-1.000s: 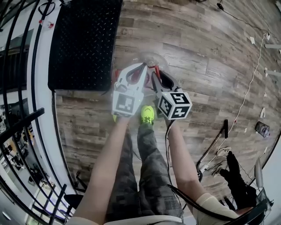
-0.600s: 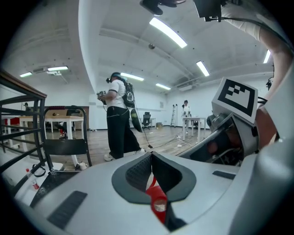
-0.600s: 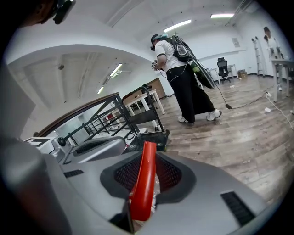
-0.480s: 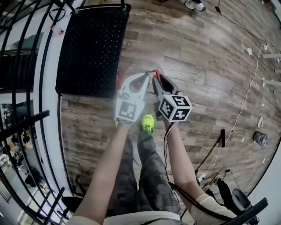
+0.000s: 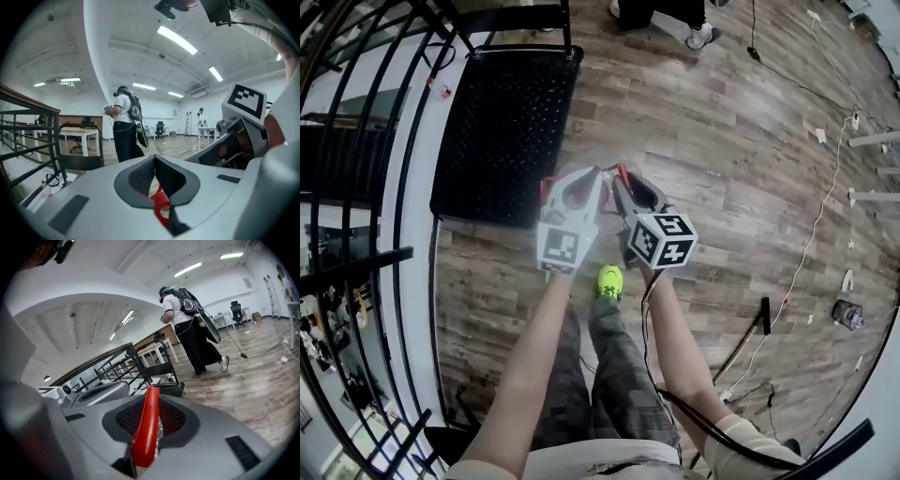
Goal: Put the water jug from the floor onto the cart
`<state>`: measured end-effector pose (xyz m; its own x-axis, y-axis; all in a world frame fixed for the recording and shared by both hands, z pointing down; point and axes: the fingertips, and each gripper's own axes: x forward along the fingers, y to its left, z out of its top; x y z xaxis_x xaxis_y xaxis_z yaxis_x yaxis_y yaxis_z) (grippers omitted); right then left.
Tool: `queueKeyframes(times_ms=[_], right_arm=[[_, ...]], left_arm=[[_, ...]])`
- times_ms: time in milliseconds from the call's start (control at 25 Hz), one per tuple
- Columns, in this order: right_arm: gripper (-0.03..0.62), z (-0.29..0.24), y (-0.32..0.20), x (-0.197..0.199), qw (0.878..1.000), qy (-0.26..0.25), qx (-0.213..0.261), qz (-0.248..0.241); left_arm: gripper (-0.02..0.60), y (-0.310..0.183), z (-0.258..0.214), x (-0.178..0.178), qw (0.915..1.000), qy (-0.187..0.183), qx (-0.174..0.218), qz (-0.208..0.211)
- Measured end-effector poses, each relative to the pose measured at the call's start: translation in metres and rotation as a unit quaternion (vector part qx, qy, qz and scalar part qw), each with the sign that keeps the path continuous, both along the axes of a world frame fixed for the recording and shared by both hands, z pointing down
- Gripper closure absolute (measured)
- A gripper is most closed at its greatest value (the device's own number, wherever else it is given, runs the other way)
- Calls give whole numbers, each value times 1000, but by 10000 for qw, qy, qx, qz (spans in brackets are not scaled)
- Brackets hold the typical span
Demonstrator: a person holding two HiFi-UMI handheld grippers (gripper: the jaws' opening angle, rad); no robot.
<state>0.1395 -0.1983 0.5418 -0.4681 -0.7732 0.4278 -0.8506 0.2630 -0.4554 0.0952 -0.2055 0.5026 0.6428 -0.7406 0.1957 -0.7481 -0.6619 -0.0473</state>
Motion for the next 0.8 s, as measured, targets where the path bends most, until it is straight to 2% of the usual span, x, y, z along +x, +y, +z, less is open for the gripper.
queueKeyframes(times_ms=[160, 440, 800], right_arm=[[511, -23, -6, -9, 9998, -34, 78, -180], [510, -44, -15, -33, 9980, -142, 166, -597], [508, -55, -23, -101, 9924, -307, 147, -1181]], left_arm=[[571, -8, -22, -6, 9999, -47, 63, -141], [571, -15, -50, -33, 9977, -93, 222, -640], [571, -25, -58, -104, 9911, 1, 312, -1290]])
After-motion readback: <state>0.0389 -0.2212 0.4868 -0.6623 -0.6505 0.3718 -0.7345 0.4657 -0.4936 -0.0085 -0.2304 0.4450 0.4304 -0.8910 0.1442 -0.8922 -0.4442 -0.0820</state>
